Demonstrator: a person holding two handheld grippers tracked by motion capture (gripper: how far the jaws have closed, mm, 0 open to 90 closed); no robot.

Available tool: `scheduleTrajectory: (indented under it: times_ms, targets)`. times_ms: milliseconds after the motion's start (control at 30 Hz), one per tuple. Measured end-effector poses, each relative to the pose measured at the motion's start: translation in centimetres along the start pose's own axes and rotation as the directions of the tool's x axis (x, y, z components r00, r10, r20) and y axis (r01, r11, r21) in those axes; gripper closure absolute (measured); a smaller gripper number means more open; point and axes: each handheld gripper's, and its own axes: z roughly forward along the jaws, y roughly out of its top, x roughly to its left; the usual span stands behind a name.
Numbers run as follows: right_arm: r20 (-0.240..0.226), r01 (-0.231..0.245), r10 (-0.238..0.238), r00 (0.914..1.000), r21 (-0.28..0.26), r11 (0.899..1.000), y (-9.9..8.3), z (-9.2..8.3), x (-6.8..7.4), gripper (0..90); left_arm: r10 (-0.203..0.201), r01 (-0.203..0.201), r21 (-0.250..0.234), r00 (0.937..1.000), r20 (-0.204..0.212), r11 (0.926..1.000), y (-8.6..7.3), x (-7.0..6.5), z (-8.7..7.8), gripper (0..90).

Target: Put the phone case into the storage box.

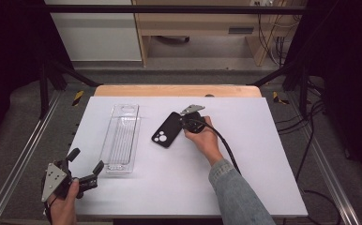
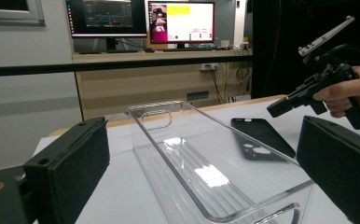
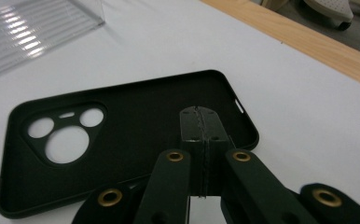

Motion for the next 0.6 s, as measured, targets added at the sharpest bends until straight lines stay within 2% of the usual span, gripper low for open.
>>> scheduleTrajectory:
  times_ms: [67,200,333,600]
  targets:
    - [0.003,-0.009,0.009,1.0,0.009,1.0,-0.1,0.6,0.0,90.0,-0.001,0.001,-0.001,1.0,0.0,1.0,0.0,0.0,0.0,2.1]
    - [0.006,0.001,-0.001,1.0,0.014,1.0,0.1,1.3,0.4,90.0,-0.003,0.003,-0.002,1.0,0.0,1.0,0.0,0.0,0.0,2.1]
    - [0.016,0.016,-0.017,0.9997,0.044,0.999,0.2,2.1,0.8,90.0,-0.005,0.005,-0.003,1.0,0.001,1.0,0.0,0.0,-0.1,2.1]
    - [0.036,0.035,-0.039,0.9986,0.095,0.995,0.0,2.8,0.9,90.0,-0.007,0.007,-0.005,1.0,0.003,1.0,0.0,0.0,-0.1,2.0]
